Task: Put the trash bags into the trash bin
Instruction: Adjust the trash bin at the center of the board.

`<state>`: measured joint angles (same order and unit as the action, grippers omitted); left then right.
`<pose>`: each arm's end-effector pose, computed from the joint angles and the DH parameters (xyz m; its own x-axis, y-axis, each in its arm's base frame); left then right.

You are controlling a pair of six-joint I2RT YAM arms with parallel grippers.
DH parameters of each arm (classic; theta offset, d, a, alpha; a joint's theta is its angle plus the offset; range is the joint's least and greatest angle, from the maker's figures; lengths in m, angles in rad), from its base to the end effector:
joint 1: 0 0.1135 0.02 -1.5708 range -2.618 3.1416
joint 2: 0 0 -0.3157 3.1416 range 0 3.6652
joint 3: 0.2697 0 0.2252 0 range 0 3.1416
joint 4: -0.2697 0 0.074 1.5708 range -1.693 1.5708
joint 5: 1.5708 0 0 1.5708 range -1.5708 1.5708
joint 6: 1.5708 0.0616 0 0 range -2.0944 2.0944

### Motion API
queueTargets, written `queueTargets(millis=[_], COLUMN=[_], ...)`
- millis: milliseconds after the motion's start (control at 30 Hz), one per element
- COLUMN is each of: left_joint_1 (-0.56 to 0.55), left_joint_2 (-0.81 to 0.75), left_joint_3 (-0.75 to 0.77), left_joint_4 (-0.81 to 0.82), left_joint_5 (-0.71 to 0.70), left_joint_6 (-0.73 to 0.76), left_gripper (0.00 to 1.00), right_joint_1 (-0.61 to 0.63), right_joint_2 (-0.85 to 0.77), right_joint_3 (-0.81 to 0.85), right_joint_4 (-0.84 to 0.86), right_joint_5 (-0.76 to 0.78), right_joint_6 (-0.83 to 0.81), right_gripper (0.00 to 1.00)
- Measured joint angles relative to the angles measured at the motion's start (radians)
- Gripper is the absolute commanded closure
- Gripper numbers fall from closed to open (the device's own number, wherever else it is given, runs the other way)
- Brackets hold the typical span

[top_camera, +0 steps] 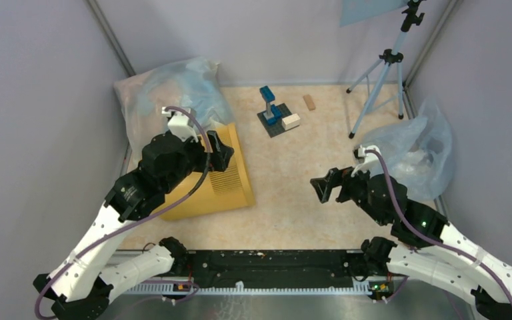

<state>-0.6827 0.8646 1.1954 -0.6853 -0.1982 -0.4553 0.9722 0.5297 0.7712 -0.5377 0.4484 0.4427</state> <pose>0.1062 -0.0707 0.4343 -0.4509 -0.1890 -0.8723 0.3084 0.8841 -0.3510 0.0603 0.0410 0.3454 -0.3674 0.1464 -0.9185 -0.3911 0.8717 0.2954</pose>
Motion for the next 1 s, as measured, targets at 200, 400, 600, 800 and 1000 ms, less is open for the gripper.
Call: queueTargets(millis=[200,400,600,800,1000], left_joint_1=[0.000,0.000,-0.001,-0.001,-0.001], left_joint_2=[-0.029,0.063,0.180,0.006,-0.246], left_joint_3=[0.000,0.019,0.098,0.082,0.005], left_joint_4=[-0.015,-0.019,-0.120,-0.148,-0.140], left_joint_5=[-0.002,0.115,-0.027,-0.200,-0.275], left_joint_6=[-0.001,-0.042,-0.045,-0.035,-0.021], left_gripper=[0.01,0.01,0.01,0.01,0.01], right_joint_1=[0.000,0.000,0.000,0.000,0.003], right_joint_2=[0.051,0.084,0.140,0.381,0.629], right_joint_3=[-0.011,-0.013,-0.113,-0.143,-0.050], right_joint_4=[0.035,0.024,0.264,0.561,0.715], right_joint_5=[-0.062,-0.008,-0.232,-0.466,-0.623], right_joint_6=[0.002,0.069,0.110,0.122,0.088], right_gripper=[0.05,0.05,0.06,0.13,0.20])
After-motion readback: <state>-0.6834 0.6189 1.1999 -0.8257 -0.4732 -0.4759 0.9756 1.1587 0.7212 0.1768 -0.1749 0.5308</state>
